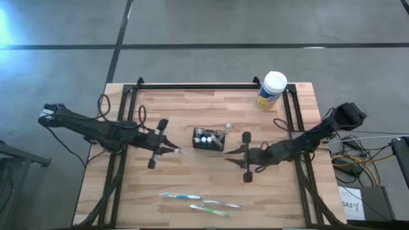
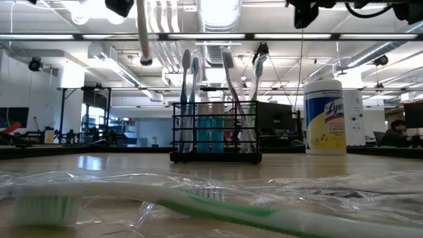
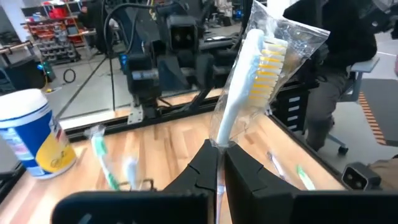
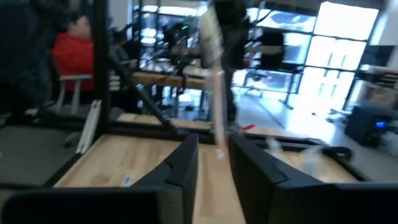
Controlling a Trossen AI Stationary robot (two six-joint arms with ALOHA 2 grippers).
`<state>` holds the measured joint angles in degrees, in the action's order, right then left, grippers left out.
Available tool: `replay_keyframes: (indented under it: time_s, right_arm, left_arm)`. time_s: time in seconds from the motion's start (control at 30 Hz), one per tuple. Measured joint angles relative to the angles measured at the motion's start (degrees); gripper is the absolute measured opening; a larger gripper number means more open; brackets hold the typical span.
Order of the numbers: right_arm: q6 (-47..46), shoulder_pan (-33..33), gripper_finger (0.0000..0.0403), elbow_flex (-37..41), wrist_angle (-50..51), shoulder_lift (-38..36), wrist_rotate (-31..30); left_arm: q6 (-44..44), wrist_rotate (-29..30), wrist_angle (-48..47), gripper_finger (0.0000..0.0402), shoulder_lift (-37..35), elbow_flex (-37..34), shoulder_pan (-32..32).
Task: Pick & Place toothbrushing station
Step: Put the orange toothbrush into the wire organizer
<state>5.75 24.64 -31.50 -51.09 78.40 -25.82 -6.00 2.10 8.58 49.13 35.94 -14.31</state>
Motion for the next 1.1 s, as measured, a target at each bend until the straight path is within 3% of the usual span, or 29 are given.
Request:
replay_keyframes:
  time_s: [0.1,0.23,0.53,0.73,1.1]
  right_arm:
    - [0.2,0.0,0.0045,3.2,-0.4,-5.2,-3.1]
    - [2.3,0.7,0.0013,7.5,-2.3,-10.8,-2.6]
    - [3.2,1.4,0.0011,12.4,-10.0,-11.0,-2.4]
    - [3.3,1.3,0.0011,10.9,-8.6,-10.8,-2.4]
    - [5.0,1.3,0.0011,10.2,-7.4,-10.8,-2.3]
  left_arm:
    - [0.0,1.8,-0.1,0.0012,-2.7,-3.1,0.0]
    - [-0.3,2.2,0.7,0.0010,-4.9,-7.0,0.0]
    - [-1.7,2.5,3.1,0.0011,-4.4,-12.0,0.0]
    - [-2.6,2.4,14.3,0.0010,-0.4,-12.2,0.1]
    - [-7.3,2.5,22.4,0.0010,6.1,-12.2,6.6]
